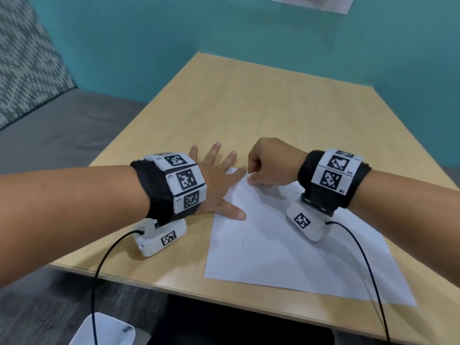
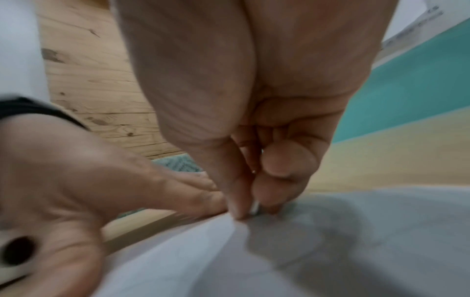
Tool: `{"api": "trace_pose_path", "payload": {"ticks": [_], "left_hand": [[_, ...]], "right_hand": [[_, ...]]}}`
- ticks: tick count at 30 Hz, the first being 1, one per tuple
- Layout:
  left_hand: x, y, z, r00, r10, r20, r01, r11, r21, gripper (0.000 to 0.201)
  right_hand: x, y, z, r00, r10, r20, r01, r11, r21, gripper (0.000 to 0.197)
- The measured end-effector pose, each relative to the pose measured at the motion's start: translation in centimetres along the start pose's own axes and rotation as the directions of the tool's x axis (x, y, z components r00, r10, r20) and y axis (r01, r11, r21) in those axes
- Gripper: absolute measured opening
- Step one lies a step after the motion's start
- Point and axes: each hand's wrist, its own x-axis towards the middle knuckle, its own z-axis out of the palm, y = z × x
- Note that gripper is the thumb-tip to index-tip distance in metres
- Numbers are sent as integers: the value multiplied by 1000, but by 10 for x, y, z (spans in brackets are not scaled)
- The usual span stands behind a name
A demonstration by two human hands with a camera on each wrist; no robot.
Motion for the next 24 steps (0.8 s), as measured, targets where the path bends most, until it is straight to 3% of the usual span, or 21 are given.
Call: {"api": "trace_pose_path", "payload": {"ticks": [3,7,11,15,19,24], "left_hand": [[0,0,0,1000,5,14,-5,1000,-7,103],[1,-1,2,1000,-12,12,12,1000,-4,108],[-1,-1,0,1000,3,31,-2,1000,-13,104],[0,-1,1,1000,-6,27,7,1000,-14,107],[1,-3,2,1000,13,29,-12,1000,-23,104],[0,-3,2,1000,-2,16,2,1000,-20,107]], "right_hand": [[-5,-9,7,997,-63,40,64,998,-22,17],[0,0,-3,1000,21,-23,-21,1000,14,13],[-9,-12,6,995,-90,41,91,996,-17,13],[-1,3,-4,1000,-8,-17,8,1000,-9,9],[-7,-7,9,993,-109,46,110,994,-19,13],[2,9,-2,1000,-9,-25,8,1000,-22,9]]}}
